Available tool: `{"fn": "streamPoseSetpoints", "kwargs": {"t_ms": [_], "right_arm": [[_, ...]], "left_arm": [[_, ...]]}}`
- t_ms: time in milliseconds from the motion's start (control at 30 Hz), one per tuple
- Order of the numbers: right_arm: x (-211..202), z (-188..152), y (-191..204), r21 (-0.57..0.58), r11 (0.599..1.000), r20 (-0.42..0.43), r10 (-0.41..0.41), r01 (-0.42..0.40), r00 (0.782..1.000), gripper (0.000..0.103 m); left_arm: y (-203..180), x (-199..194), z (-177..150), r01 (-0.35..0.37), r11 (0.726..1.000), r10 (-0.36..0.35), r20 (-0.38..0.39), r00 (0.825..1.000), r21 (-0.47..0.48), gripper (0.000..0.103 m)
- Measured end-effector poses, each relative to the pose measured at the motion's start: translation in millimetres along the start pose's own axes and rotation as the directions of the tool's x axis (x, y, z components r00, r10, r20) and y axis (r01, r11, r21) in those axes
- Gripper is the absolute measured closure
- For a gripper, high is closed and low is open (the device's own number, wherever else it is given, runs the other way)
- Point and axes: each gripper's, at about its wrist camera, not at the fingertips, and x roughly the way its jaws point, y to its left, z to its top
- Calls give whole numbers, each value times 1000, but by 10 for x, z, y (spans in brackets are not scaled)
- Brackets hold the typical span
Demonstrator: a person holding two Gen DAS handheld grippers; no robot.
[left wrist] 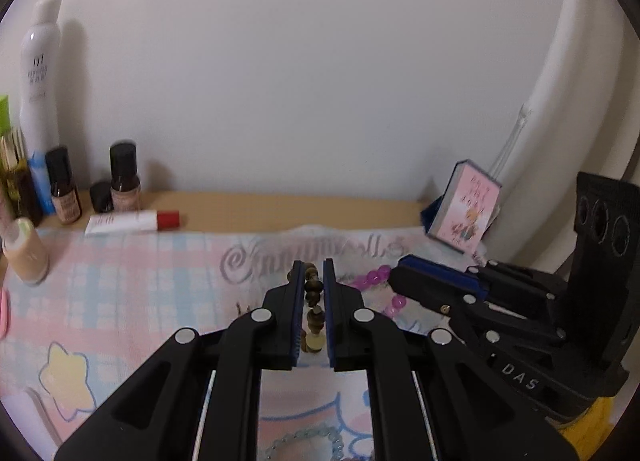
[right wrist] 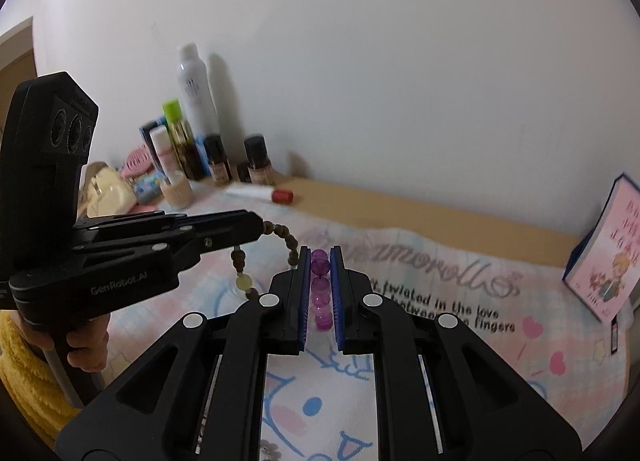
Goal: Organize jewelry
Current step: 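Lift and carry both bracelets in both tools over the clear plastic box, then open both tools to drop the bracelets into the clear box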
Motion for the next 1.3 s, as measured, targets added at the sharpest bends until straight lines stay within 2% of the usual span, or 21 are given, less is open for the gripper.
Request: {"fn": "streamPoseSetpoints", "kwargs": {"t_ms": [167, 433, 733, 833, 867, 933, 1000, 1033, 1100, 1167, 1267, 1300], "right_arm": [[105, -69, -47, 13, 1000, -46, 12, -11, 999, 94], [196, -99, -14, 6, 1000, -71, 18, -18, 997, 94], [159, -96, -33, 27, 999, -41, 18, -17, 999, 90], [94, -81, -14, 15, 1000, -15, -5, 5, 1000, 89], [64, -75, -12, 17, 1000, -8, -6, 6, 1000, 86], [0, -69, -21, 28, 1000, 4, -2, 2, 1000, 78], [-80, -67, -20, 30, 1000, 19, -7, 6, 1000, 77], [-139, -67, -21, 33, 999, 33, -14, 13, 999, 76], [-252, -68, -35, 44, 999, 58, -18, 15, 998, 65], [-391, -80, -55, 54, 998, 82, -26, 21, 996, 61], [-571, -135, -95, 65, 997, 101, -44, 37, 994, 57], [-631, -184, -122, 75, 996, 102, -52, 45, 993, 52]], "left_arm": [[-3, 93, -60, -5, 1000, 6, -41, 999, 18, 94], [-15, 205, -89, -31, 999, 34, -77, 996, 42, 94], [-6, 217, -75, -36, 999, 39, -80, 996, 41, 94], [-5, 213, -70, -37, 999, 39, -77, 996, 35, 93], [-3, 207, -69, -29, 999, 31, -78, 996, 32, 93], [7, 187, -59, -15, 1000, 16, -73, 997, 19, 77], [12, 142, -47, -3, 1000, 4, -49, 999, 6, 68], [10, 112, -37, -6, 1000, 6, -32, 999, -2, 68], [1, 68, -19, -8, 1000, 8, -15, 1000, -17, 68], [-14, 14, 1, 18, 999, -19, -12, 1000, -33, 67], [-77, -117, 5, 21, 999, -21, -1, 1000, -26, 65], [-102, -177, -11, 19, 1000, -19, 3, 1000, -15, 61]]}}
